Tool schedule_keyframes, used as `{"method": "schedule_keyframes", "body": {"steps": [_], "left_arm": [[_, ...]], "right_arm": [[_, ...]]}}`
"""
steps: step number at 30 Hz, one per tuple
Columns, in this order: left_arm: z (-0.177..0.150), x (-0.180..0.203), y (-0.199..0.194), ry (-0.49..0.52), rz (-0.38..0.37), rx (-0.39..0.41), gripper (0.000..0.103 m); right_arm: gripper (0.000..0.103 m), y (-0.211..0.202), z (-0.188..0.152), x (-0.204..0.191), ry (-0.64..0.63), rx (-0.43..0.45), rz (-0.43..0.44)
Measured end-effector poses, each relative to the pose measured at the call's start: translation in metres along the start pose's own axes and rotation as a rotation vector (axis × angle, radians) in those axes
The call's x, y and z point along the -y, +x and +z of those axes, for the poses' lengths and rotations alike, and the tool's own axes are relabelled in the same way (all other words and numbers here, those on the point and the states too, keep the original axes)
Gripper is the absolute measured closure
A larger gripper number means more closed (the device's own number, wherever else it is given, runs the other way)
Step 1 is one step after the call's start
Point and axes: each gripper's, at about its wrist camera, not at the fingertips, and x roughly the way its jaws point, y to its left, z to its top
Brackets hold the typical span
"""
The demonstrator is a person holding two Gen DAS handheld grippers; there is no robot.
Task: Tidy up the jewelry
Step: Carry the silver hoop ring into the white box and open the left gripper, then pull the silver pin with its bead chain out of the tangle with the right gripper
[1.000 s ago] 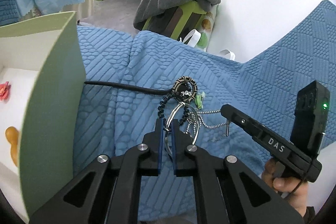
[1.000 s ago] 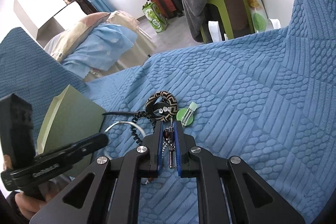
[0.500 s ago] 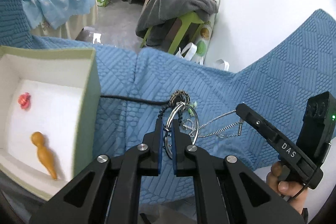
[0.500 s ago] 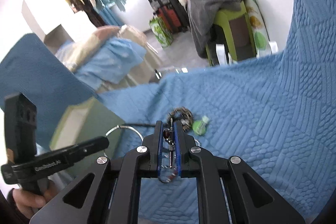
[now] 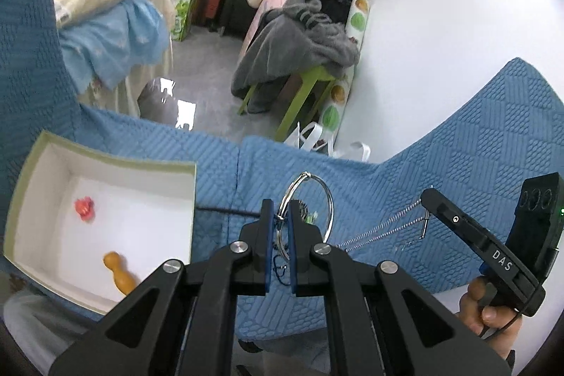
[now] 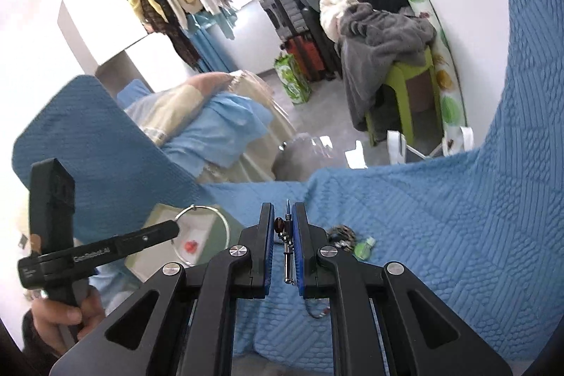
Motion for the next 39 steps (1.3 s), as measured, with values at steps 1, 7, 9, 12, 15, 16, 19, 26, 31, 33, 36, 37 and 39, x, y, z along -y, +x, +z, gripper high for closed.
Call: {"method": "schedule_keyframes", "body": {"steps": [1,7,9,12,15,16,19,26,31,33,36,37,39], "left_arm": [[0.004,0.001,-0.005,0.006,-0.002,0.006,0.096],[0.014,0.002,-0.027,0.031,-0.014,0.033,0.096],[0.016,-0.002,-0.033,0.030,-0.010,0.035,0.096],[0.018,-0.010,-0.039,0.028,-0.005,0.039,0.096],[0.015,-0.022,-0.042,0.012,0.000,0.039,0.096],[0.014,-0.025,-0.041,0.005,-0.001,0.035,0.096],[0.005,-0.037,-0.036,-0.012,0.007,0.014,0.096],[-0.010,-0.044,-0.025,-0.024,0.009,-0.024,0.098],[-0.014,-0.035,-0.016,-0.004,0.002,-0.044,0.103],[-0.015,-0.033,-0.012,0.000,0.005,-0.049,0.103],[-0.019,-0.035,-0.007,-0.008,0.010,-0.060,0.103],[-0.020,-0.036,-0.006,-0.009,0.013,-0.063,0.103],[-0.024,-0.039,-0.003,-0.018,0.018,-0.074,0.103]], "right_arm": [[0.095,-0.002,0.003,-0.004,-0.003,0.006,0.000],[0.095,-0.004,0.017,-0.024,-0.031,0.005,-0.010],[0.095,-0.002,0.020,-0.030,-0.026,-0.002,0.003],[0.095,0.002,0.021,-0.039,-0.048,0.000,-0.013],[0.095,0.015,0.015,-0.039,-0.042,-0.020,-0.025],[0.095,0.018,0.012,-0.037,-0.039,-0.029,-0.033],[0.095,0.039,-0.007,-0.021,-0.009,-0.087,-0.058],[0.095,0.080,-0.064,0.039,0.117,-0.230,-0.105],[0.095,0.088,-0.089,0.076,0.198,-0.280,-0.120],[0.094,0.088,-0.095,0.091,0.229,-0.286,-0.122],[0.092,0.088,-0.102,0.108,0.270,-0.300,-0.132],[0.092,0.086,-0.104,0.113,0.284,-0.299,-0.133],[0.091,0.083,-0.108,0.123,0.299,-0.302,-0.142]]}}
